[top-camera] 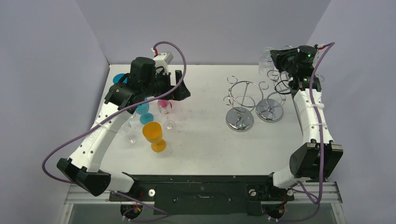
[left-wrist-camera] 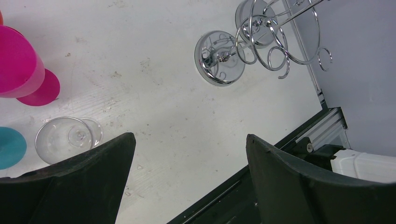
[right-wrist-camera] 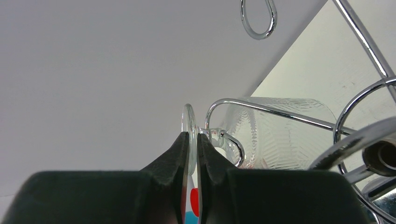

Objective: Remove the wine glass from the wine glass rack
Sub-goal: Pick up the wine glass from the wine rack.

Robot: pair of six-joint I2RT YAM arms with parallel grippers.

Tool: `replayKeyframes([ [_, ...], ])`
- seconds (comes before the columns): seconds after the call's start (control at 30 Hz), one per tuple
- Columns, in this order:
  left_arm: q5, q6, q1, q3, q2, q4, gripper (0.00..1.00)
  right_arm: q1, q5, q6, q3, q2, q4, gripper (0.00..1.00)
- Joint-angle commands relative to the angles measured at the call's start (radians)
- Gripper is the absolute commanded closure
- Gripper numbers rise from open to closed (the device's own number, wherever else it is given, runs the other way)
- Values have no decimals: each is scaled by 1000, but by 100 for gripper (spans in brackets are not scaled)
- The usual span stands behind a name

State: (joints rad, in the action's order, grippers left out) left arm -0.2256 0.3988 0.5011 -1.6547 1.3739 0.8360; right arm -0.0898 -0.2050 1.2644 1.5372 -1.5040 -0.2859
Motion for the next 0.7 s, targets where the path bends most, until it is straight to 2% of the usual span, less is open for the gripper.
replayKeyframes([
  [0.0, -19, -17, -7, -2, -28, -52, 14, 4, 45, -4, 69, 2, 122, 100],
  [0.67, -21, -18, -10, 7, -28, -55, 14, 10, 112, 17, 26, 13, 155, 100],
])
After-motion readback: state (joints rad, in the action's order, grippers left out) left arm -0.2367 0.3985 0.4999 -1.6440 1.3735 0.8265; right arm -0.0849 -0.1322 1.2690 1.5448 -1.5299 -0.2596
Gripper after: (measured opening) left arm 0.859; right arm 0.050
